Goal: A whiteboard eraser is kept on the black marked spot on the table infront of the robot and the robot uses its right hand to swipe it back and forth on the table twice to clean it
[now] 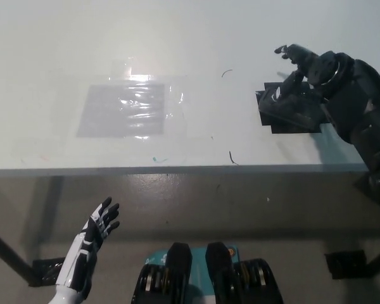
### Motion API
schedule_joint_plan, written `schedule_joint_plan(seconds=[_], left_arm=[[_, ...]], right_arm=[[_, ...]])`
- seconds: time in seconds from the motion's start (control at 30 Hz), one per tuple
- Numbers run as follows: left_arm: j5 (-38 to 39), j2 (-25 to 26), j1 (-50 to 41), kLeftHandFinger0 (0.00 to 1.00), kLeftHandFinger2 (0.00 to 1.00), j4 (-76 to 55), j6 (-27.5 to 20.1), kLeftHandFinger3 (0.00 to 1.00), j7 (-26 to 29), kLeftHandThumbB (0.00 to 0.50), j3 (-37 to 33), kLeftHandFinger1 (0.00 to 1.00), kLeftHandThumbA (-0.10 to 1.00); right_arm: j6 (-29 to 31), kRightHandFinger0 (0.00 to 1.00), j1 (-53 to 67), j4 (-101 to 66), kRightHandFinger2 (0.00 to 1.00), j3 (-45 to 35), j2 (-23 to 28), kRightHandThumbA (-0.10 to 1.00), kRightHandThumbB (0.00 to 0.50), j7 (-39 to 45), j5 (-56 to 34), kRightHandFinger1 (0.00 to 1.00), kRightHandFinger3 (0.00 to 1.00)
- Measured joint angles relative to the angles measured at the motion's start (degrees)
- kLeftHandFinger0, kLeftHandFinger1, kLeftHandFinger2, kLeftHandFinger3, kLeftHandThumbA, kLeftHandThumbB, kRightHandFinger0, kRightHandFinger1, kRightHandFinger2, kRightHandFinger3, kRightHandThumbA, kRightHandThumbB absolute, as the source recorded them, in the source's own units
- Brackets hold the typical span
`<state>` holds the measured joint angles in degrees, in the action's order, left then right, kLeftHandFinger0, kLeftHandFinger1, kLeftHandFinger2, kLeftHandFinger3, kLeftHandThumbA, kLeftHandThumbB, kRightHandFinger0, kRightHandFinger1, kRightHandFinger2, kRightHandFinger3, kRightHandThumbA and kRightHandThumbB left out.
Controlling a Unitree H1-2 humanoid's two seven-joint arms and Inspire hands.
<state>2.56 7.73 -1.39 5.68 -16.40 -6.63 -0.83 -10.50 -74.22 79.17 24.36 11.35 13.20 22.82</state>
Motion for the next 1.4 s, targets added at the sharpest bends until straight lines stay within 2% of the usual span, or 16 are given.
schedule_joint_plan(seconds=[0.2, 0.27, 0.4, 0.77, 1.03, 1.07, 1.1, 1.13, 1.17, 1.2, 1.23, 1.27, 1.3, 1.33, 1.37, 1.4], left_arm=[[-0.3, 0.0, -0.8, 1.0, 1.0, 0.0, -1.0, 1.0, -0.4, 0.413, -0.2, 1.0, 1.0], [-0.5, 0.0, -0.8, 1.0, 1.0, 0.0, -1.2, 1.0, -0.4, 0.413, -0.3, 1.0, 1.0], [-0.7, 0.0, -0.8, 1.0, 1.0, 0.1, -1.5, 1.0, -0.4, 0.42, -0.3, 1.0, 1.0], [-1.0, 0.0, -0.8, 1.0, 1.0, 0.3, -2.2, 1.0, -0.4, 0.421, -0.3, 1.0, 1.0], [-1.2, 0.0, -0.8, 1.0, 1.0, 0.6, -2.6, 1.0, -0.4, 0.425, -0.5, 1.0, 1.0], [-1.3, 0.0, -0.8, 1.0, 1.0, 0.6, -2.6, 1.0, -0.4, 0.424, -0.5, 1.0, 1.0], [-1.3, 0.0, -0.8, 1.0, 1.0, 0.6, -2.6, 1.0, -0.4, 0.424, -0.5, 1.0, 1.0], [-1.3, 0.0, -0.8, 1.0, 1.0, 0.6, -2.6, 1.0, -0.4, 0.42, -0.5, 1.0, 1.0], [-1.3, 0.0, -0.8, 1.0, 1.0, 0.6, -2.6, 1.0, -0.4, 0.419, -0.5, 1.0, 1.0], [-1.3, 0.0, -0.8, 1.0, 1.0, 0.7, -2.6, 1.0, -0.4, 0.415, -0.5, 1.0, 1.0], [-1.3, 0.0, -0.8, 1.0, 1.0, 0.7, -2.6, 1.0, -0.4, 0.415, -0.5, 1.0, 1.0], [-1.3, 0.0, -0.8, 1.0, 1.0, 0.7, -2.6, 1.0, -0.4, 0.415, -0.5, 1.0, 1.0], [-1.4, 0.0, -0.8, 1.0, 1.0, 0.7, -2.6, 1.0, -0.4, 0.424, -0.5, 1.0, 1.0], [-1.4, 0.0, -0.8, 1.0, 1.0, 0.7, -2.6, 1.0, -0.4, 0.425, -0.5, 1.0, 1.0], [-1.5, 0.0, -0.8, 1.0, 1.0, 0.7, -2.6, 1.0, -0.4, 0.437, -0.6, 1.0, 1.0], [-1.6, 0.0, -0.8, 1.0, 1.0, 0.7, -2.6, 1.0, -0.4, 0.439, -0.6, 1.0, 1.0]], right_arm=[[0.0, 1.0, 0.7, 1.5, 1.0, 0.5, 0.0, 1.0, 0.303, 0.8, 0.3, 1.0, 1.0], [0.0, 1.0, 0.8, 1.7, 1.0, 0.6, 0.0, 1.0, 0.312, 1.1, 0.3, 1.0, 1.0], [0.0, 1.0, 1.0, 2.1, 1.0, 1.3, 0.0, 1.0, 0.283, 1.3, 0.9, 1.0, 1.0], [0.0, 1.0, 2.0, 2.5, 1.0, 2.2, 0.0, 1.0, 0.337, 1.8, 1.2, 1.0, 1.0], [0.0, 1.0, 2.4, 2.7, 1.0, 2.7, 0.0, 1.0, 0.353, 1.7, 1.2, 1.0, 1.0], [0.0, 1.0, 2.4, 2.7, 1.0, 2.7, 0.0, 1.0, 0.331, 1.5, 1.2, 1.0, 1.0], [0.0, 0.89, 2.4, 2.7, 1.0, 2.5, 0.0, 0.94, 0.304, 1.3, 1.2, 1.0, 1.0], [0.0, 0.98, 2.6, 2.7, 1.0, 2.1, 0.0, 0.88, 0.237, 0.5, 1.1, 1.0, 1.0], [0.1, 1.0, 3.0, 2.7, 1.0, 1.6, 0.0, 0.8, 0.207, -1.1, 1.0, 1.0, 1.0], [0.1, 0.82, 3.2, 2.7, 0.91, 1.5, 0.0, 0.73, 0.169, -2.3, 1.0, 0.89, 1.0], [0.1, 0.48, 3.4, 2.7, 0.61, 1.3, 0.0, 0.68, 0.144, -3.3, 1.0, 0.56, 0.8], [0.2, 0.35, 3.5, 2.7, 0.49, 1.1, -0.1, 0.66, 0.132, -3.7, 0.9, 0.44, 0.7], [0.2, 0.15, 3.6, 2.7, 0.29, 0.9, -0.1, 0.69, 0.131, -4.2, 0.9, 0.22, 0.51], [0.3, 0.14, 3.9, 2.7, 0.25, 0.7, -0.2, 0.69, 0.131, -5.0, 0.9, 0.17, 0.47], [0.6, 0.29, 4.2, 2.7, 0.36, 0.2, -0.2, 0.7, 0.145, -7.4, 0.9, 0.33, 0.52], [0.6, 0.29, 4.4, 2.7, 0.34, -0.1, -0.2, 0.71, 0.146, -8.4, 0.9, 0.3, 0.51]])
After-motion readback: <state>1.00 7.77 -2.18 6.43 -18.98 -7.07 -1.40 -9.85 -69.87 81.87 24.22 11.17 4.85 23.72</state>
